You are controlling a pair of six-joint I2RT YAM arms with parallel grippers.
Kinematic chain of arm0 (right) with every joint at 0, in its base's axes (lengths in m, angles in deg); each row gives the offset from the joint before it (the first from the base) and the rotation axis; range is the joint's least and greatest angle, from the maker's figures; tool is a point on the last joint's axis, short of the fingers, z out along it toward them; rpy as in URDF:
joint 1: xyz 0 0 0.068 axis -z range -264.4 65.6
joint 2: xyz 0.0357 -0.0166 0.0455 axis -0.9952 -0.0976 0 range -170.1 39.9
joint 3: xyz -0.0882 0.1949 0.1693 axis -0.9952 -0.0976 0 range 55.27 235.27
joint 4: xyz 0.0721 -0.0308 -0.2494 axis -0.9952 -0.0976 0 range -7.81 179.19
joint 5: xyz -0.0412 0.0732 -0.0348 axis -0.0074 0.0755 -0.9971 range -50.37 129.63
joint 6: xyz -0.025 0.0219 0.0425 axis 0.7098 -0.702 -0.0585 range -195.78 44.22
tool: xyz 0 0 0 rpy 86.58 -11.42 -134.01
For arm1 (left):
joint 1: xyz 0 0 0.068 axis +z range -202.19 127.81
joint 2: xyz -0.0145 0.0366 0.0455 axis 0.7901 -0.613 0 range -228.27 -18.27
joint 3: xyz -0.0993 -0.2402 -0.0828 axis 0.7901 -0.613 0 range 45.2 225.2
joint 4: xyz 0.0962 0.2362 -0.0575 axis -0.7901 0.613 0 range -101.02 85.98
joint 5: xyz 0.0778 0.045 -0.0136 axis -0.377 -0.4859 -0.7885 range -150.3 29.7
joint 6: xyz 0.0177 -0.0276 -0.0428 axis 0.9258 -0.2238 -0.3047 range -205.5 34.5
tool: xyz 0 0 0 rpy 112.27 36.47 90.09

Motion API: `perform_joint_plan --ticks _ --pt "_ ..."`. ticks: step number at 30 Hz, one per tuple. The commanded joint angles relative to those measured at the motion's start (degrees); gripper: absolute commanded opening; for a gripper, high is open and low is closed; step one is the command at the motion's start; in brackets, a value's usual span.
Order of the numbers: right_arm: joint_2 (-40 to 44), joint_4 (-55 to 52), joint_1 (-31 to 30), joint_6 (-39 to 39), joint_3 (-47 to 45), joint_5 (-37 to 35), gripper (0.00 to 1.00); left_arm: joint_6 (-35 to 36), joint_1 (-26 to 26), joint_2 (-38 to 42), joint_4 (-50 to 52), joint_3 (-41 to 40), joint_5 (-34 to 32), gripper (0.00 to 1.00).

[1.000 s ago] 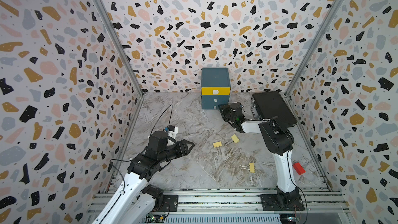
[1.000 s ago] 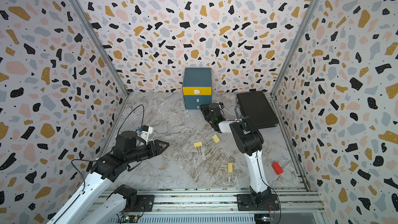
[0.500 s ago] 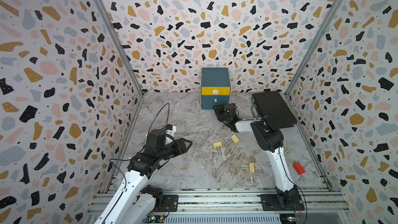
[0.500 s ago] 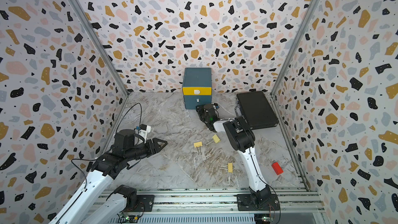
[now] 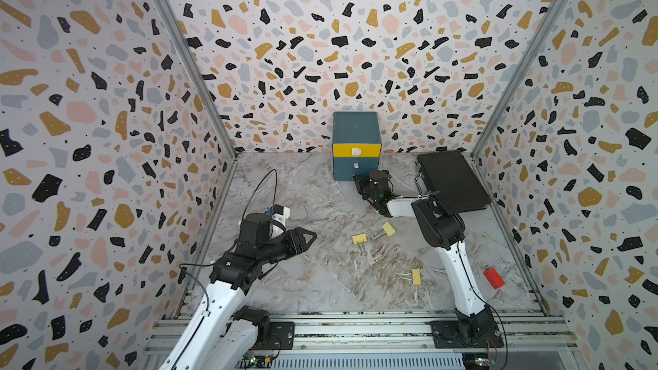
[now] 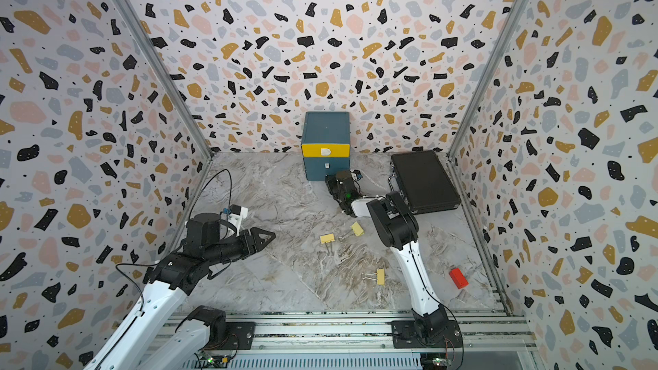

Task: Put the binder clips in the drawer according to color
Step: Open the drawer in the storage box.

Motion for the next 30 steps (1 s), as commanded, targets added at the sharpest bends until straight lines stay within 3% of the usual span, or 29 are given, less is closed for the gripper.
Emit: perform_joint_plan --ticks 1,4,17,30 --pt "0.1 0.8 0.4 -0.3 2.0 -0.8 0.1 1.4 0.5 0.8 -0.8 0.6 1.4 0.62" --pt "1.3 1.3 0.3 -0.5 0.6 -0.9 0.0 1.3 0.7 0.6 -1.2 0.1 1.4 0.62" --pt "15.1 9.2 -4.3 -2.1 -23.1 -4.0 0.0 0.9 1.4 -0.8 -2.6 0.7 1.4 0.62" --pt "24.5 8.7 -10.3 -2.7 -37.5 -7.2 0.0 -0.2 1.4 0.6 -2.6 -1.2 1.2 0.62"
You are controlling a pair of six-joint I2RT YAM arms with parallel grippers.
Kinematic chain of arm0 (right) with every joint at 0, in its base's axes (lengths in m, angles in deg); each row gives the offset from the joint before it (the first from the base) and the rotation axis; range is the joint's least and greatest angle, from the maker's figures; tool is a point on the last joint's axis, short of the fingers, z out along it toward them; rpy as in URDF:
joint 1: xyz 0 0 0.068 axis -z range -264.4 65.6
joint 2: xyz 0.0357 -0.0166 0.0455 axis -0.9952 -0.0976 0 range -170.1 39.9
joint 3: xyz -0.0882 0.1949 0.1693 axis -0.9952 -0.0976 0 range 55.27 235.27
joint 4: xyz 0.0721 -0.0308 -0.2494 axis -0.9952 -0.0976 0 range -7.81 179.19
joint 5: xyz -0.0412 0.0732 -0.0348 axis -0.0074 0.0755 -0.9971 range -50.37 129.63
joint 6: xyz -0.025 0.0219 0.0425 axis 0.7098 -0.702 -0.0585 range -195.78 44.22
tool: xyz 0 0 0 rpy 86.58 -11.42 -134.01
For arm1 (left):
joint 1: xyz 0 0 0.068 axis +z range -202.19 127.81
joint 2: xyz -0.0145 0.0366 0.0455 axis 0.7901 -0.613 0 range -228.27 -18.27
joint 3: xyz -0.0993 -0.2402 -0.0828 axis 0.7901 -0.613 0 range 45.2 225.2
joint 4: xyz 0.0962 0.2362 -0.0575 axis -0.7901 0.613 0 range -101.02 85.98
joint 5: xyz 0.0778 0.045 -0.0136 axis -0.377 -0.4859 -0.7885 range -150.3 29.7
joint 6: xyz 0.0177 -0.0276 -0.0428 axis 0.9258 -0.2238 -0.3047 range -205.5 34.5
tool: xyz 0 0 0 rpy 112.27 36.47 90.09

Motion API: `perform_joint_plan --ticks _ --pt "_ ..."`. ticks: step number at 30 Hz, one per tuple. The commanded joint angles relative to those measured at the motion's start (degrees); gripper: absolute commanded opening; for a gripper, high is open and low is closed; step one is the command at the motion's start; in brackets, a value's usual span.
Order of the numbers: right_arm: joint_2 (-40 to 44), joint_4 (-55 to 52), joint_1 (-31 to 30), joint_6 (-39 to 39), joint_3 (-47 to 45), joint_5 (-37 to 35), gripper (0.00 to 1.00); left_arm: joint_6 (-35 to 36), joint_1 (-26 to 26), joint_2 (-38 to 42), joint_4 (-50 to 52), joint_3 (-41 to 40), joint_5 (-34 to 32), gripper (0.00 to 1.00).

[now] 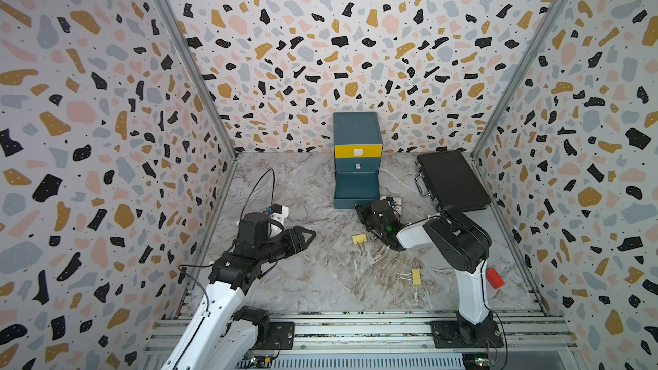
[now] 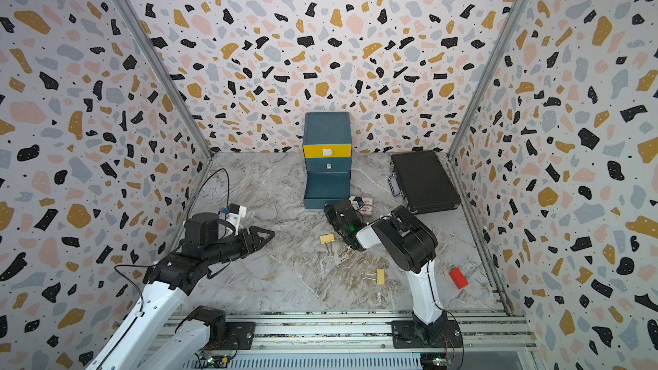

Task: Put the binder clips in the drawer according to color
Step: Open the drawer in the storage box, then pick up the binder clip at the center of the board.

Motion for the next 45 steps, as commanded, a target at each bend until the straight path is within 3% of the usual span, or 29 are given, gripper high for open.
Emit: perform_joint_plan --ticks 1,8,13,19,23,28,38,45 --pt "2.7 -0.6 -0.4 0.0 -1.3 -1.4 0.0 0.1 0.4 0.4 -1.6 -1.1 0.4 0.63" --pt "2.6 -1.3 0.1 -0.2 -1.8 -1.1 0.0 0.0 0.4 -0.2 -1.6 -1.4 0.6 0.63" --pt "2.7 -4.4 0.7 1.4 -0.2 -0.1 0.09 0.2 0.4 0.0 -1.2 -0.9 0.7 0.63" --pt "5.5 -8.6 0.9 5.2 0.1 0.5 0.44 0.0 0.4 0.5 -0.4 -1.0 0.5 0.66" --pt "10.2 -13.6 0.9 10.6 0.0 0.5 0.55 0.2 0.4 0.8 0.5 -0.4 0.4 0.67" --pt "18.6 -25.8 1.0 18.9 1.3 0.9 0.6 0.6 0.4 1.2 1.8 -0.1 0.3 0.68" --pt "36.4 -62.2 1.3 39.4 4.1 -2.5 0.64 0.2 0.4 2.0 3.6 -0.2 0.4 0.69" --pt "37.7 -76.8 1.3 40.7 5.4 -4.3 0.67 -0.4 0.4 2.6 4.1 -0.8 0.5 0.69"
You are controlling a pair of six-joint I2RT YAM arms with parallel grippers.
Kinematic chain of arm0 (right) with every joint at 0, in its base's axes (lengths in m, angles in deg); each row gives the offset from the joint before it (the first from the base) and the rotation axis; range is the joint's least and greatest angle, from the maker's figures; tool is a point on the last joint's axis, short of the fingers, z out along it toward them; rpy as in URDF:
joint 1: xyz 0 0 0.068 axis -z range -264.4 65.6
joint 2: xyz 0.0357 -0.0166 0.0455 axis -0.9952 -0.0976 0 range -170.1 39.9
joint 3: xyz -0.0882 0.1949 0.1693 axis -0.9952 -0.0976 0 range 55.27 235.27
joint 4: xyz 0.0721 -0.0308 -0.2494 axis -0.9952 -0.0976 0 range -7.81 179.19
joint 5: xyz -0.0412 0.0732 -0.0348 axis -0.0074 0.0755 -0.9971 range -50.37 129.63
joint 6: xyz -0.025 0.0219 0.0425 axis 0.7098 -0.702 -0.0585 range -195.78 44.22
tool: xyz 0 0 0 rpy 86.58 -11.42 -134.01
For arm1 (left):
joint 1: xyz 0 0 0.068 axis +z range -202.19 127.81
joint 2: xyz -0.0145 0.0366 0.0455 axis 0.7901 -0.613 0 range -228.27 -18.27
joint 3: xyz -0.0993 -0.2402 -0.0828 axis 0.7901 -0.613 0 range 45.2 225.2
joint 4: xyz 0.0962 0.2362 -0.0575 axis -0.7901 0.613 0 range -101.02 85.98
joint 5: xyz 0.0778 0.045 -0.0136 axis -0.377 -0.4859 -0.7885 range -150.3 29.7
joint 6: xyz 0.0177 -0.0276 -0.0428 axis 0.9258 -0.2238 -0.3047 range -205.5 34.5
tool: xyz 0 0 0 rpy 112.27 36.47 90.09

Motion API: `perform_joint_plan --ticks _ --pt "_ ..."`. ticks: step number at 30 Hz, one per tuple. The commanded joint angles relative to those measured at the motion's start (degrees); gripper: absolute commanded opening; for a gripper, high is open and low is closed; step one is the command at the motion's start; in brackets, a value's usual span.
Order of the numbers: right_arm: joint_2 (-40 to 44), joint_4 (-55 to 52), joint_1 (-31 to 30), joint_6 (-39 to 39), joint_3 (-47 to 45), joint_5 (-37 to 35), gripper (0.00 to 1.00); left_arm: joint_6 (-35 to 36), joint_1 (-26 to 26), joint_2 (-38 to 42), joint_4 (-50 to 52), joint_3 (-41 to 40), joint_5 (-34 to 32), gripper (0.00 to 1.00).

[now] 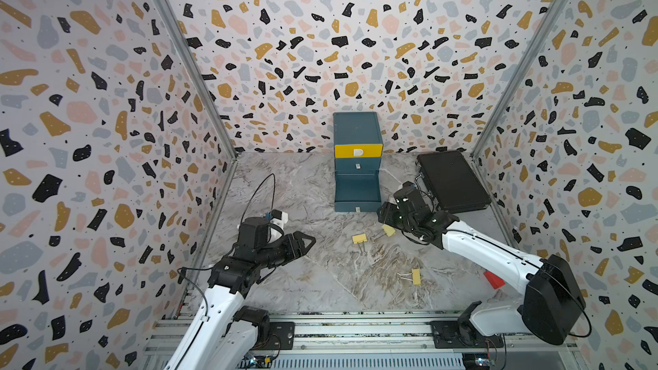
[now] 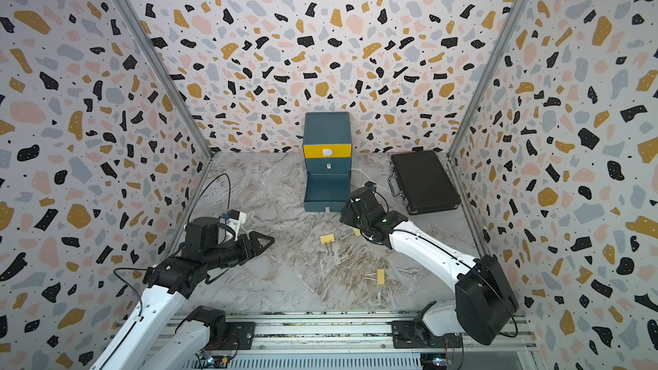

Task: Put the binder clips in the drawer according to color
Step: Pick up the binder clip at the center of the board.

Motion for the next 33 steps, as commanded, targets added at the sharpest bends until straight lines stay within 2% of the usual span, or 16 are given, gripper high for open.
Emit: perform_joint_plan --ticks 1,9,12,22,27,33 --pt "-0.4 -11.8 0.4 1.1 1.4 -1.9 0.69 -0.2 0.4 0.7 -0.1 0.2 0.4 0.69" --pt "-11.0 -17.3 3.0 -9.7 9.5 0.4 0.75 -0.5 0.4 1.7 0.8 0.3 0.1 0.69" --pt "-15.4 -20.6 3.5 -14.9 13.8 -1.2 0.82 -0.5 0.4 1.8 0.8 0.3 -0.1 0.69" --pt "-27.2 -24.9 4.5 -27.1 20.8 0.1 0.83 1.0 0.4 0.1 1.6 0.8 0.5 0.69" --pt "-30.7 -24.9 4.9 -27.6 23.0 -1.0 0.82 1.6 0.4 -0.5 1.1 1.0 1.5 0.68" --pt "-33.8 -25.2 5.2 -28.9 24.3 -1.1 0.76 1.9 0.4 -1.7 1.2 0.6 1.6 0.68"
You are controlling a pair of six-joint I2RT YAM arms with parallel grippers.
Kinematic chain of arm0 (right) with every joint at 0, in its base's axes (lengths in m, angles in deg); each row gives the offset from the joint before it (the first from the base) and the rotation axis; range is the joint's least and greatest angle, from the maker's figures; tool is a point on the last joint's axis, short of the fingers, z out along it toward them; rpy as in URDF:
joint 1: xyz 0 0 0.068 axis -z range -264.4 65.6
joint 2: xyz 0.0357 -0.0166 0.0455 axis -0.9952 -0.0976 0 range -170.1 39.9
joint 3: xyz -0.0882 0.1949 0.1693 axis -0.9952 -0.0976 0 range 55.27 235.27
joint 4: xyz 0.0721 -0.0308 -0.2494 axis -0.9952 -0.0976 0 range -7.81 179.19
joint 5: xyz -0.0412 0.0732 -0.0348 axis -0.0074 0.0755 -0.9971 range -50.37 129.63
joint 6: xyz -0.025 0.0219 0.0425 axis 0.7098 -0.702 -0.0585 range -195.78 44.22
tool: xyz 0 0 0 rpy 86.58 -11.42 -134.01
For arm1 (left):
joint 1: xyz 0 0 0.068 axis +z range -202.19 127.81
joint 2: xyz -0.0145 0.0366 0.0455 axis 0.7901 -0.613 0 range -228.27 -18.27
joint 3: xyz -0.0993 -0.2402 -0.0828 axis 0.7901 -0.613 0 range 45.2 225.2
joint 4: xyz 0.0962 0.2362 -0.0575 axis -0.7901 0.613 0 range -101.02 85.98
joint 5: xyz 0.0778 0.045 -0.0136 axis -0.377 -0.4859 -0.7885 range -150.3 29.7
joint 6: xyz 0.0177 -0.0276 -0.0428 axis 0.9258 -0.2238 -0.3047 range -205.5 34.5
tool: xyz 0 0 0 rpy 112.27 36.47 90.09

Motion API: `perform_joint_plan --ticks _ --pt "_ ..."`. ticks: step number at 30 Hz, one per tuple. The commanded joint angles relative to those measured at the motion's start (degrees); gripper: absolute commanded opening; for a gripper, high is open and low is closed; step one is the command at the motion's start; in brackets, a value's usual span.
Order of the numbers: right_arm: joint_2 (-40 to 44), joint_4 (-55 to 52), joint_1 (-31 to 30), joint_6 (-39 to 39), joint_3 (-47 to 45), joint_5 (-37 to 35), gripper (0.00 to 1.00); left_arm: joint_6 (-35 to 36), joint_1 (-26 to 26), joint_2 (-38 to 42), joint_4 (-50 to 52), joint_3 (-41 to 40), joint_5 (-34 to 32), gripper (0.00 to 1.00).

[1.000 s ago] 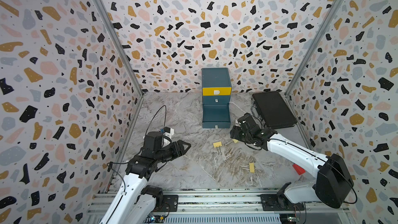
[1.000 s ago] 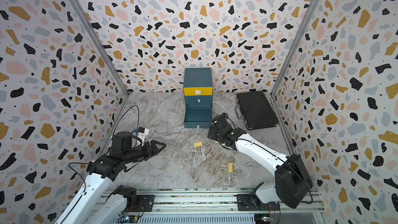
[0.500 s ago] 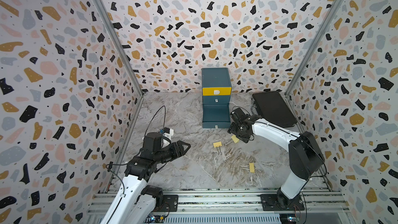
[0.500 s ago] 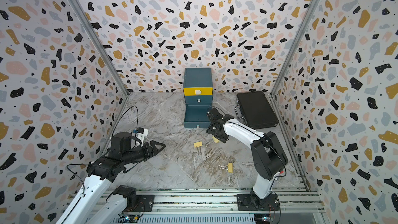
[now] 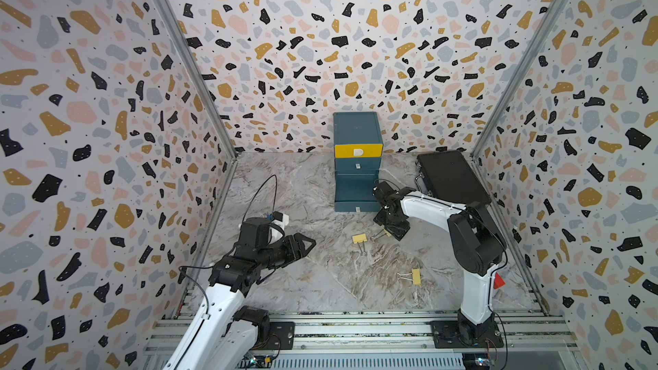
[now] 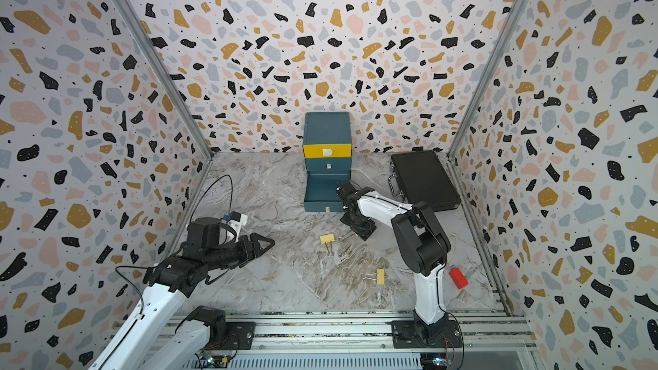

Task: Put the binder clips in the drawer according to color
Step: Pick up the binder clip at the center of the board, then place the binder clip in the drawer.

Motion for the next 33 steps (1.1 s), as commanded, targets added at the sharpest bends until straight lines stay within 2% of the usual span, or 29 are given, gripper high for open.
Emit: perform_joint_plan --ticks 1,6,11,14,18,23,28,33 --pt "-0.2 -2.8 0.4 -1.8 1.6 -1.5 0.75 1.5 0.4 -0.8 -0.5 0.5 0.9 0.68" --pt "-0.2 -2.8 0.6 -1.7 1.3 -2.0 0.66 2.0 0.4 -2.3 0.4 1.2 0.4 0.67" --pt "4.4 -2.8 0.6 2.2 1.5 -5.1 0.39 2.2 0.0 -3.8 0.8 2.0 -0.7 0.66" --pt "8.7 -2.6 -0.2 7.6 2.6 -9.2 0.29 1.9 -2.1 -5.5 1.4 3.0 -3.8 0.65" --pt "12.1 4.9 -0.6 20.4 4.7 -9.9 0.24 0.6 -8.7 -9.0 1.8 5.2 -11.8 0.65" --pt "7.0 9.9 -0.5 35.9 15.2 -5.0 0.21 -3.6 -17.5 -14.6 -4.0 6.6 -17.2 0.64" --pt "0.1 11.9 -0.4 41.5 23.4 -5.3 0.21 -3.3 -24.0 -17.9 -11.1 7.2 -19.6 0.63" --pt "-4.2 17.7 -0.3 43.9 26.4 -2.7 0.24 -1.4 -25.9 -18.1 -14.5 6.1 -19.3 0.62"
